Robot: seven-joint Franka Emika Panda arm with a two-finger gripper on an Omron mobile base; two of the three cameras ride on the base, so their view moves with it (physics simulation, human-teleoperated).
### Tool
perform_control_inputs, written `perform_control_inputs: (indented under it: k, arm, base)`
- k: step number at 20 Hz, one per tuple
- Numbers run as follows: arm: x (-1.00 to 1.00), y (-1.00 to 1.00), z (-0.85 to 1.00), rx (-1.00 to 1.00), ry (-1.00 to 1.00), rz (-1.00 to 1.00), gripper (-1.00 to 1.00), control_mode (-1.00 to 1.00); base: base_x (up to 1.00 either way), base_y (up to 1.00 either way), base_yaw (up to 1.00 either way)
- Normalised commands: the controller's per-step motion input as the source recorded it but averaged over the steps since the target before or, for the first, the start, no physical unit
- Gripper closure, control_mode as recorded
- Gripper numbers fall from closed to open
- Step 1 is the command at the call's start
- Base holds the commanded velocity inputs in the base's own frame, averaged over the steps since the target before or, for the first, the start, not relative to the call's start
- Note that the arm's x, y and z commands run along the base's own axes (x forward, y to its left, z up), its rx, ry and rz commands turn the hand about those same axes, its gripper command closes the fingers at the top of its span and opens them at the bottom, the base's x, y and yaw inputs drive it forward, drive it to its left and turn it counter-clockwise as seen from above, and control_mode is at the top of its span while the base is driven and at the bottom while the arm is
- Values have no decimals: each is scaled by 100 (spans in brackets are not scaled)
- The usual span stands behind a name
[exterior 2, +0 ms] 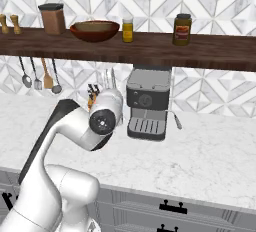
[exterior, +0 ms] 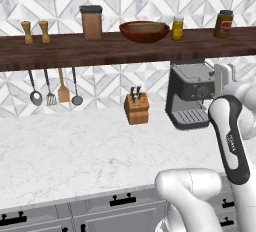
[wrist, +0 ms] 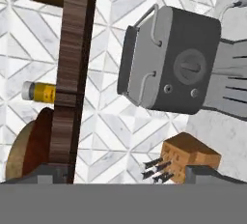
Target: Pick up the bowls on the counter and stack them on top of one another in the open cabinet. Place the smaller bowl on top of the larger bowl.
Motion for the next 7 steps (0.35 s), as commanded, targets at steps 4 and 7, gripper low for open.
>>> perform_control_inputs:
  k: [4, 7]
  arm:
    - [-74, -53, 36, 14, -37, -1, -100, -100]
    - [0, 0, 0, 0, 0, 0, -100, -100]
  base:
    - [0, 0, 0]
    - [0, 0, 0]
